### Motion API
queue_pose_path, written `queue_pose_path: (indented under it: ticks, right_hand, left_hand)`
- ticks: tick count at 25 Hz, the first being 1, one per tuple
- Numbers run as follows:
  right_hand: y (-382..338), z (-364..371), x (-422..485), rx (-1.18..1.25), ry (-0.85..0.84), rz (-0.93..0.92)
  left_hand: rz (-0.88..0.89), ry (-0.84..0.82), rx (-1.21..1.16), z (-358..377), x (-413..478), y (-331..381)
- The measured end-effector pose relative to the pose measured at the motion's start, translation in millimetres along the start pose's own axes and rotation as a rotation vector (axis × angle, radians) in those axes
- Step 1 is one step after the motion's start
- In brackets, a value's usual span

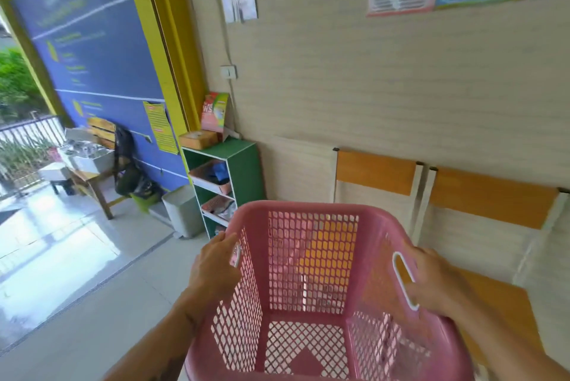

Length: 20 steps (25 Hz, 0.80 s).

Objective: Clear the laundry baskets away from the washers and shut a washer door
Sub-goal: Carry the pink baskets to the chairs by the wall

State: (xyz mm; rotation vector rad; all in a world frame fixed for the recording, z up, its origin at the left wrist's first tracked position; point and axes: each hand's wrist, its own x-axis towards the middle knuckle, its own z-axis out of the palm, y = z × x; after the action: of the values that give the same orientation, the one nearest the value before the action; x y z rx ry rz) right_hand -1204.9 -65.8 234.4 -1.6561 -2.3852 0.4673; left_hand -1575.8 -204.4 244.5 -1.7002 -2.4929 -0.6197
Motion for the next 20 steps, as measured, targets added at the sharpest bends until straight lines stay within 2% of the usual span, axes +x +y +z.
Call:
queue_pose_path:
  ticks: [6, 11, 20]
  right_hand:
    - [-46, 27, 165, 0.039, -0.046, -0.028]
    - [-95, 17, 267, 0.034, 0.012, -0.077]
    - [-177, 71, 386, 0.021, 0.130, 0.076]
  left_hand:
    - [-0.028, 0.048, 0.098, -1, 145, -45]
    - [-0.004, 0.134, 0.117, -8, 256, -82]
    - [0.172, 0.045, 0.020, 40, 445, -183]
